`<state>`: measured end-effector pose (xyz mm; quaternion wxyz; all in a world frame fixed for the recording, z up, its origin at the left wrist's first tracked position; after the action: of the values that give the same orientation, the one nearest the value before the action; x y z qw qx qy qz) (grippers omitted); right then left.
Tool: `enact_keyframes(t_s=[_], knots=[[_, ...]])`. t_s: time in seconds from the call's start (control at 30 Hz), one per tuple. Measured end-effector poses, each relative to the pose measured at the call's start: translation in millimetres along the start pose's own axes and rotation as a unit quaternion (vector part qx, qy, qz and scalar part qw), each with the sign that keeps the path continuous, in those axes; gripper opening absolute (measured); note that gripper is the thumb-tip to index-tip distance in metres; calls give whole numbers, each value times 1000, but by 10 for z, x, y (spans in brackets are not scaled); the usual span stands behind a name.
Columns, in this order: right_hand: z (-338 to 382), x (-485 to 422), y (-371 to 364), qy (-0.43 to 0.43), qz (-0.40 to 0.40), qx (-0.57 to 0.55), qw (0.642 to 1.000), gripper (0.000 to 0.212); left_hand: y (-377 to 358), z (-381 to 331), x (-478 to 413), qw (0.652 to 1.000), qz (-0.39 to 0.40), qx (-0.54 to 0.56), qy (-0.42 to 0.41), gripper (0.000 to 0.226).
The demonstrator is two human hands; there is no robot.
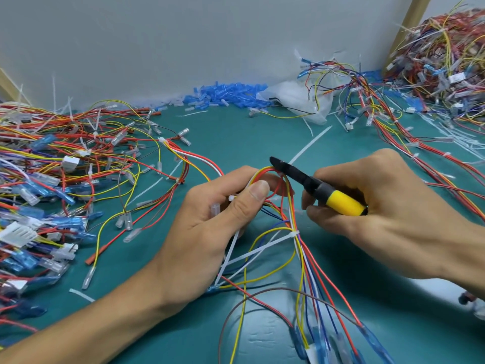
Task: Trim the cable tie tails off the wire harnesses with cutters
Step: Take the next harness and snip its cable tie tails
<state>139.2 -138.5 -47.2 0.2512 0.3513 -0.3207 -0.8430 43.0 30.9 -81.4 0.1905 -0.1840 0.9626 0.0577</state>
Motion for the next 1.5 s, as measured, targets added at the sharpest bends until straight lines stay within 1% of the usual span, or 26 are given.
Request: enact_keyframes(t_s=[0.23,0.33,0.4,0.5,0.6,0.73,0.97,1.1,1.23,1.5], knots=[[37,31,-3,-45,28,-45,998,19,18,8,17,1000,0,9,-1,27],[-12,14,-15,-47,17,-51,997,21,29,25,8,1000,-6,13,6,29],[-45,-8,-19,-34,-9,-39,999,22,45,37,-8,1000,-19,14,13,29],[-58,-31,-7,9,-36,17,999,23,67,47,-24,999,-34,22,18,28],[-76,-43,21,28,-56,36,997,21,66,65,-24,999,-29,18,17,29],[-98,-33,-10,27,-45,29,998,22,62,86,-16,1000,-23,7,11,29],[-56,-12,-38,51,-39,26,998,11,48,99,-17,1000,-11,7,5,27],[-44,-17,-82,62,-22,2,998,15,60,108,-19,1000,-9,8,10,35],[-61,-26,-52,66,-27,-6,997,24,69,106,-27,999,-23,28,16,34],[-72,-13,-74,38,-29,11,999,16,68,110,-13,999,-22,30,21,34]])
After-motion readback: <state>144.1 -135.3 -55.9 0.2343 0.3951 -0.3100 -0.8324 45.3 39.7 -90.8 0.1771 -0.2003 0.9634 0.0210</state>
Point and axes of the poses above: each hand's wrist, its own x-axis away from the middle knuckle, its own y-axis out of the back of the hand, z = x × y, the point moved 4 cm from there along -x, towards the middle knuckle, and after that the axes turned 15 degrees about -z, right-handed, at the moved point
